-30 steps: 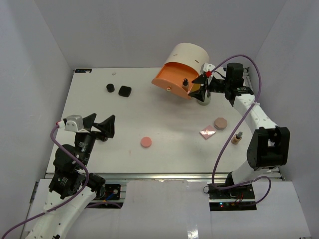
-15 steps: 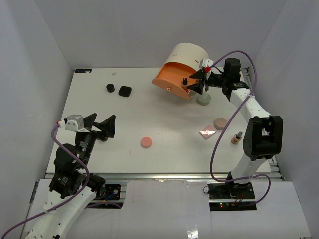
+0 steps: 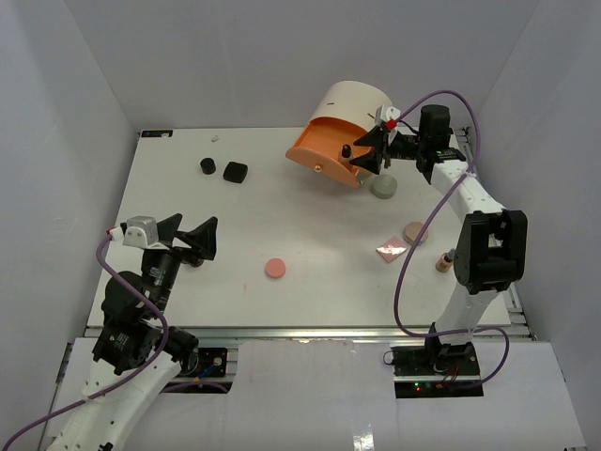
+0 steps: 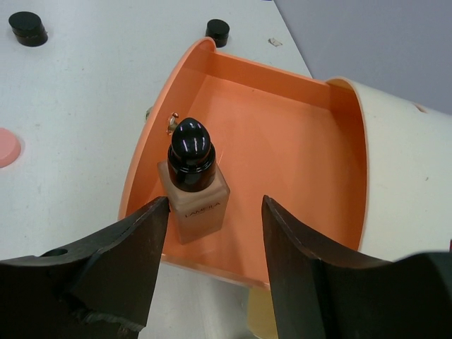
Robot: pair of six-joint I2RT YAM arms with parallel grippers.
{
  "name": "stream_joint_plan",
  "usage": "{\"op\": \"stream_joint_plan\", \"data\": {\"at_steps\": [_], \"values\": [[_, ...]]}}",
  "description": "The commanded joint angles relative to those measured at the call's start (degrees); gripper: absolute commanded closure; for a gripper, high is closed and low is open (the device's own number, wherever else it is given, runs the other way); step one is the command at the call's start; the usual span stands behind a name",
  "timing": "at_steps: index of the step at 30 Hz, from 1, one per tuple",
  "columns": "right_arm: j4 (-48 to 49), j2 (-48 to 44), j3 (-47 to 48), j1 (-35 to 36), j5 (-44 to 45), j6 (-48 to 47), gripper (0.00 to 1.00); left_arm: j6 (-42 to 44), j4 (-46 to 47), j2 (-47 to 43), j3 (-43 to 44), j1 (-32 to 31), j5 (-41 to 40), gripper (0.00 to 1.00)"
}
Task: Organize the makeup
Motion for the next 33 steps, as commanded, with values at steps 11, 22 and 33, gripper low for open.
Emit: {"op": "stream_joint_plan", "data": {"at_steps": [11, 22, 33], "values": [[-4.8, 4.2, 8.2, -0.1, -7.3, -1.6, 0.37, -0.3, -0.1, 1.1, 0.1, 0.2, 0.1, 0.02], [-8.8, 6.9, 11.2, 1.5, -7.6, -4.4, 0.36, -0.3, -0.1, 1.4, 0.0, 0.2, 0.1, 0.02], [-11.0, 9.4, 15.0, 2.0, -8.3, -5.5, 0.41, -0.3, -0.1, 1.5, 0.1, 0.2, -0.1, 0.02]]}}
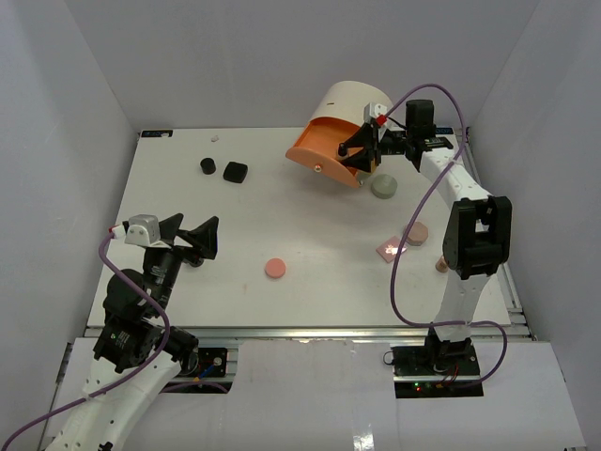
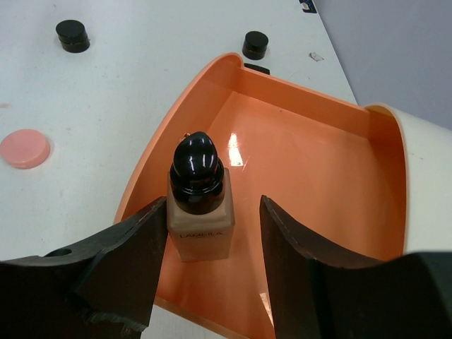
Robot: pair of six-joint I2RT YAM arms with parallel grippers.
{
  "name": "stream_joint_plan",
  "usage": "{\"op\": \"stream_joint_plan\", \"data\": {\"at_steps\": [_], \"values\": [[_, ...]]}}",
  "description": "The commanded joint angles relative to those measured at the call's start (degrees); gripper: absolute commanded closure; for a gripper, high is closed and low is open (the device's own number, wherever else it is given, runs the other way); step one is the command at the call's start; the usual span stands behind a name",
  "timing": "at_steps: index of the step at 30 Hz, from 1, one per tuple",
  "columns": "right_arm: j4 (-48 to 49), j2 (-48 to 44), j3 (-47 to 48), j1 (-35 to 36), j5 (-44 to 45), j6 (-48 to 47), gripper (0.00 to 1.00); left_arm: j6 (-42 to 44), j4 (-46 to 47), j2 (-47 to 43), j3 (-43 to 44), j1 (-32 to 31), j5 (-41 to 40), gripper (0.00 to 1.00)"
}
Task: Organize the makeup
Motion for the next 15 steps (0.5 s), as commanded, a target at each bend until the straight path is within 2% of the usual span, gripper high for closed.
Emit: {"op": "stream_joint_plan", "data": {"at_steps": [1, 10, 15], "values": [[-0.7, 1.0, 3.9, -0.1, -2.4, -1.0, 0.42, -0.3, -0.1, 0.8, 0.1, 0.2, -0.1, 0.02], [-1.5, 2.3, 5.3, -0.1, -2.2, -0.8, 0.58, -0.3, -0.1, 1.0, 0.1, 0.2, -0.2, 0.02], [-1.6, 1.2, 6.7, 0.0, 1.8, 0.8, 0.66, -0.4, -0.1, 1.0, 0.1, 0.2, -0.2, 0.02]]}}
